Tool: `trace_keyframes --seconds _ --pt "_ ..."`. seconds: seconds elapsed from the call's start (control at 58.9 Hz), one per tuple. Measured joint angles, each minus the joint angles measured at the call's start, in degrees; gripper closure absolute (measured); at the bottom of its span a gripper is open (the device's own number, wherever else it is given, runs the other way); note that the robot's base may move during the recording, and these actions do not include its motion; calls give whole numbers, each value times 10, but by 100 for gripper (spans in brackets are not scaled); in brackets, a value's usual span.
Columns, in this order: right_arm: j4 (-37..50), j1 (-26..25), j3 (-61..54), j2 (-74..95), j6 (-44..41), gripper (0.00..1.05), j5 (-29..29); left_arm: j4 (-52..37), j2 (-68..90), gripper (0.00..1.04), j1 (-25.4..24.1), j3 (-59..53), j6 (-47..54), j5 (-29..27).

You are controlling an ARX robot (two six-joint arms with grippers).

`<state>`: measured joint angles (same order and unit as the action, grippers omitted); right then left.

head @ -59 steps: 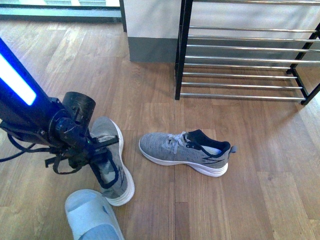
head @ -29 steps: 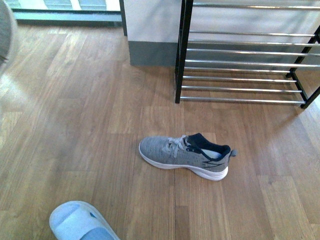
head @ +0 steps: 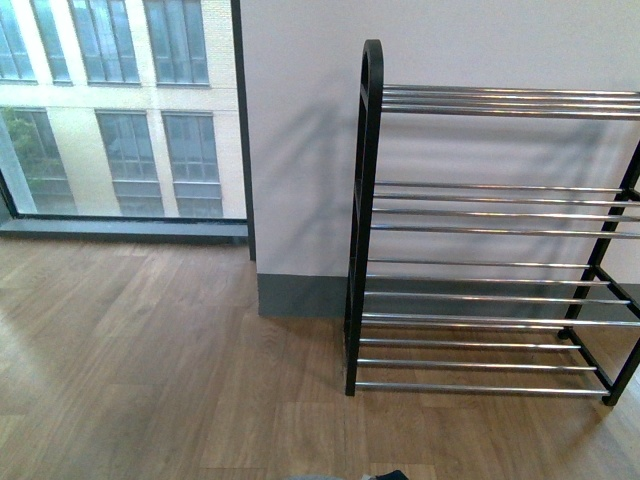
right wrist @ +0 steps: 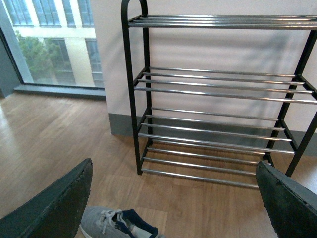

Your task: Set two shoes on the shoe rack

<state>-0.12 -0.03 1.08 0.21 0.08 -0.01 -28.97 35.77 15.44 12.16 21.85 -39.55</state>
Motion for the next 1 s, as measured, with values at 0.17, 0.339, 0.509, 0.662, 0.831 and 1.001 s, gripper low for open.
trace_keyframes --seconds 0.17,0.339,0.509,0.662,0.831,1.001 --pt "0 0 0 0 0 9 0 2 2 103 1 -2 7 3" --pt "0 0 0 0 0 9 0 2 3 103 1 -2 8 2" --pt "0 0 0 0 0 9 0 2 3 103 1 -2 8 2" --pt "0 0 0 0 0 9 0 2 3 103 1 -2 8 2" --pt "0 0 0 0 0 9 0 2 3 103 1 -2 8 2" --pt "0 0 0 0 0 9 0 2 3 103 1 -2 8 2"
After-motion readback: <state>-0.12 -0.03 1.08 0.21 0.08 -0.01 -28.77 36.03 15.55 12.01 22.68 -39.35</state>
